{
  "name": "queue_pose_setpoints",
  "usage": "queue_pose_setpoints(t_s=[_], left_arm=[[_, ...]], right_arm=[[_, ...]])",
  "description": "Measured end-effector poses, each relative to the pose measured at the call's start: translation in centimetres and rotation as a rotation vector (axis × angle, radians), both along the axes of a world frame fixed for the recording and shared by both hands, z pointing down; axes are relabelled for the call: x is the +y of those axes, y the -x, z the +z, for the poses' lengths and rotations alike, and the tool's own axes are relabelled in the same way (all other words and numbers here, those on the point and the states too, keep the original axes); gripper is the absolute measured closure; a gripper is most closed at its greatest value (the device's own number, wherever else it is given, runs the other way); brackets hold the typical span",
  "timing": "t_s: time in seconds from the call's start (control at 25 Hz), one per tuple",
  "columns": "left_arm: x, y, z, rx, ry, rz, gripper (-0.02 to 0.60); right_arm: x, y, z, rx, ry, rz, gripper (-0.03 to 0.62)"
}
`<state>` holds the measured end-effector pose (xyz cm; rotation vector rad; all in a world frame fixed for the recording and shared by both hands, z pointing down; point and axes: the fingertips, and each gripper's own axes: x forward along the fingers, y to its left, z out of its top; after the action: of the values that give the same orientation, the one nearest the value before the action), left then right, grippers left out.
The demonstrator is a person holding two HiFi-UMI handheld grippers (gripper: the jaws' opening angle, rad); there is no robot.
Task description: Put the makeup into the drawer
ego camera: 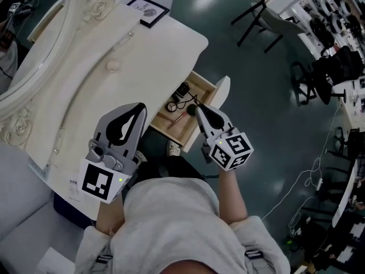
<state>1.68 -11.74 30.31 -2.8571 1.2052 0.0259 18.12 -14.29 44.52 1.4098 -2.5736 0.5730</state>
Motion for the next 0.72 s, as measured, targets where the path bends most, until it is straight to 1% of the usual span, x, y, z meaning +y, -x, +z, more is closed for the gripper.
queue_pose_setpoints(t_s=[0.36, 0.72], left_arm=[[-0.8, -1.5, 1.0, -0.016, 0.025, 0.002, 0.568], [-1.6, -2.3, 1.7, -0.026, 0.032, -0.007, 0.566]], right_arm=[[-0.1, -1.4, 3.8, 0.026, 0.088, -0.001, 0.56], [-0.6, -2.2, 8.5, 0.107, 0.194, -0.057, 0.561]])
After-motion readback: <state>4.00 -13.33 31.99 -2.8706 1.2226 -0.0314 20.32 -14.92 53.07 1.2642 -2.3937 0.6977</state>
